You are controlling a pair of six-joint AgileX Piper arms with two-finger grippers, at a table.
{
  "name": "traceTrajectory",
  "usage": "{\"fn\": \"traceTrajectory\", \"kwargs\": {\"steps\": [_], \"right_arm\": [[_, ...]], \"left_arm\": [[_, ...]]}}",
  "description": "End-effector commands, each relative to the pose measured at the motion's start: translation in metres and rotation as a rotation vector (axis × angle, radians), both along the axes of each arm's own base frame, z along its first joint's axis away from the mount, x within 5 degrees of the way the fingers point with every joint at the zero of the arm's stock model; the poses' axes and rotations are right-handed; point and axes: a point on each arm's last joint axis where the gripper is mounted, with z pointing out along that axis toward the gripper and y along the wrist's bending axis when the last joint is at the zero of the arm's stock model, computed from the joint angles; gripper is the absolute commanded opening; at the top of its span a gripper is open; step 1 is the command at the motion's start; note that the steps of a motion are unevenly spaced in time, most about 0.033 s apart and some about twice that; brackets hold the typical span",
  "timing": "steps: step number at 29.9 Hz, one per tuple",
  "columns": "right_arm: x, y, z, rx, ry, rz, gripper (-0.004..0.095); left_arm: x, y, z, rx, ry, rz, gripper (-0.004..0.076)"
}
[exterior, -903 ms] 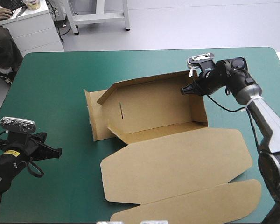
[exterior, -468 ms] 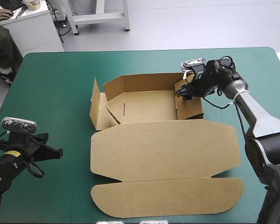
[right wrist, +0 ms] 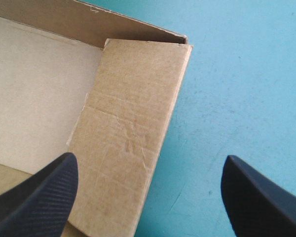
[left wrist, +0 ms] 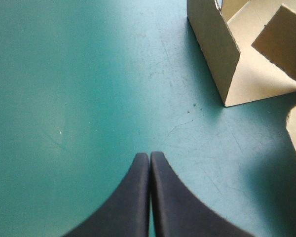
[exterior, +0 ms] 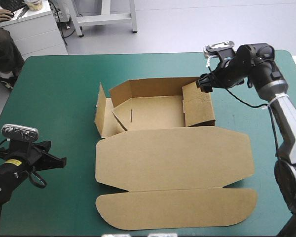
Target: Fold the box
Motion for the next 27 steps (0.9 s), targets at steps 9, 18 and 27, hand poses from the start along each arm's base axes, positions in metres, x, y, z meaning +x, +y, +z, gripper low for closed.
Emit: {"fn": "traceTrajectory", "kwargs": {"steps": [9, 18, 27], "right_arm": [[-0.036, -0.011, 0.048, 0.028, -0.078, -0.025, 0.0737], [0.001, -0.003, 0.001, 0.017, 0.055, -0.049, 0.0737], [0.035, 0.004, -0.055, -0.005, 0.178, -0.058, 0.0737]], "left_arm": [[0.002, 0.001, 0.014, 0.000, -0.088, 0.024, -0.0010], [0.002, 0.006, 0.013, 0.070, -0.082, 0.043, -0.0010], [0.002, 0.006, 0.013, 0.029, -0.077, 0.061, -0.0010]]}}
